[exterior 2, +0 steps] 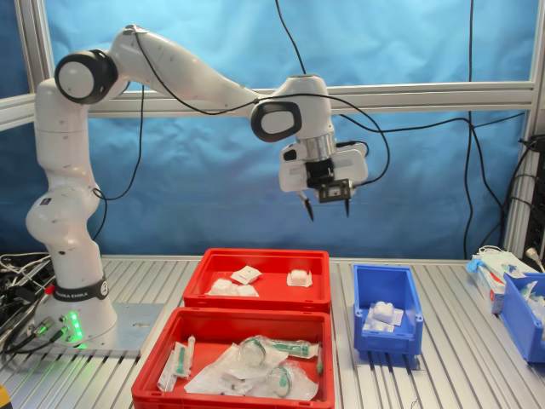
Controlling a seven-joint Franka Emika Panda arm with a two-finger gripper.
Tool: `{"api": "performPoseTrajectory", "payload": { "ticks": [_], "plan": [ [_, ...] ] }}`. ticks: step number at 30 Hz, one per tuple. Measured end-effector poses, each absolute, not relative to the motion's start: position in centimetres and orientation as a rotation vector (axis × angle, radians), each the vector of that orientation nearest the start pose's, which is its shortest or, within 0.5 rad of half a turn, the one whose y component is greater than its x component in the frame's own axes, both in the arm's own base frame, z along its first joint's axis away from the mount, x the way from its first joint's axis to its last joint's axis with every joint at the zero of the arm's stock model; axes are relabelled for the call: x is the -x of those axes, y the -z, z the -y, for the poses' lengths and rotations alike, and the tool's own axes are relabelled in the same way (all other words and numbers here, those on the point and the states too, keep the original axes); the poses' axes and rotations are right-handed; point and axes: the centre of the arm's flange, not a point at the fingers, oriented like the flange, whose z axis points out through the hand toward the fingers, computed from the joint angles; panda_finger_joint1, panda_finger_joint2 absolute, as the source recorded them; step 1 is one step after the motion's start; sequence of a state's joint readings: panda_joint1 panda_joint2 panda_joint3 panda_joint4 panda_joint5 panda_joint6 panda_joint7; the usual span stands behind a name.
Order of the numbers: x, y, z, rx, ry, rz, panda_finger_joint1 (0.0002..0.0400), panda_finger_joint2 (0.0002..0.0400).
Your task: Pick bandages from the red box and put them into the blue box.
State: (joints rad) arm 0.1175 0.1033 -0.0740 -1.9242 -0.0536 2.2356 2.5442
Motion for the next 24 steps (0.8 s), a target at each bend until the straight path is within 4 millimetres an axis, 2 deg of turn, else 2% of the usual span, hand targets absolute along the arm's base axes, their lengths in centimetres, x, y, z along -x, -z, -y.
{"api": "performPoseTrajectory", "payload": {
  "ticks": [8,17,24],
  "plan": [
    [-57.3,-46.4,-2.1,1.015,0.140,-2.893,0.0400,0.0400],
    [-56.3,-47.1,-1.2,1.092,0.277,-2.925,0.0400,0.0400],
    [-56.1,-47.0,-1.0,1.118,0.316,-2.932,0.0400,0.0400]
  ]
}}
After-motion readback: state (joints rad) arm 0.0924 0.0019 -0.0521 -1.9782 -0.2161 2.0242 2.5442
